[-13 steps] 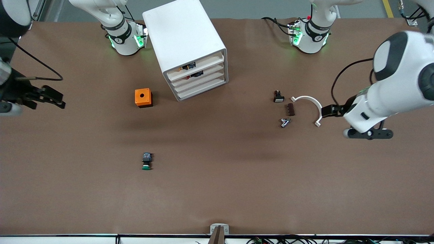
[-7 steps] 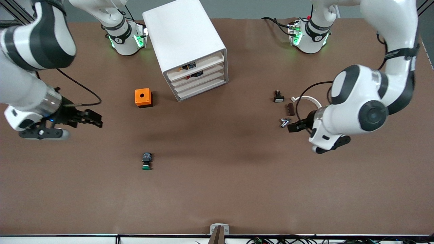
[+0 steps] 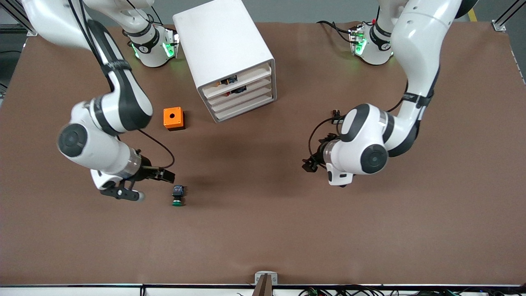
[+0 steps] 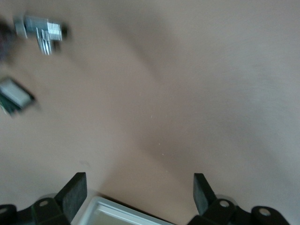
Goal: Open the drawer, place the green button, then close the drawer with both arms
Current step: 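Grasp the green button with the right gripper while the left gripper nears the cabinet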
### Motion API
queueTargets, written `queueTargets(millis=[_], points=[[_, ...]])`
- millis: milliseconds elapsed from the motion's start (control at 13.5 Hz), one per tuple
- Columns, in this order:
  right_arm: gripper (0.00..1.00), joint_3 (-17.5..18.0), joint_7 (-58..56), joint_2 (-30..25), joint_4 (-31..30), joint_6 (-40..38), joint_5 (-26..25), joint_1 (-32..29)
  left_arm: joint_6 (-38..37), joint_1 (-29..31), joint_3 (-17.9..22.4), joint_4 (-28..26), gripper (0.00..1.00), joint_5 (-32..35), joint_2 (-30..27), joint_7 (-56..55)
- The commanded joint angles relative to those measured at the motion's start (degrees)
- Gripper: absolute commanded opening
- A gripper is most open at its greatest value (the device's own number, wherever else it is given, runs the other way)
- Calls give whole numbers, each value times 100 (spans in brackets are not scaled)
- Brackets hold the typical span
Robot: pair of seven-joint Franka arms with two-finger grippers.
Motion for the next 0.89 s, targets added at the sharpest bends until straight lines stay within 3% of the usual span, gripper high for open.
queueTargets(millis=[0,223,371,669,817], points=[[100,44,114,595,38,604,-13,61,4,-316,19,153,100,-358,313,-1467],[100,44,96,939,-33,940,-354,149,4,-616,19,144,100,-482,656,-2358],[100,36,96,1036,-24,949,-845,140,-13,-616,19,100,97,-1138,797,-3104],[100,36,105,1238,-24,1090,-901,140,-14,-678,19,100,91,-2790,1184,-3993],[91,27,105,1274,-15,1125,-918,132,-14,-739,19,109,86,-3170,1263,-4642]])
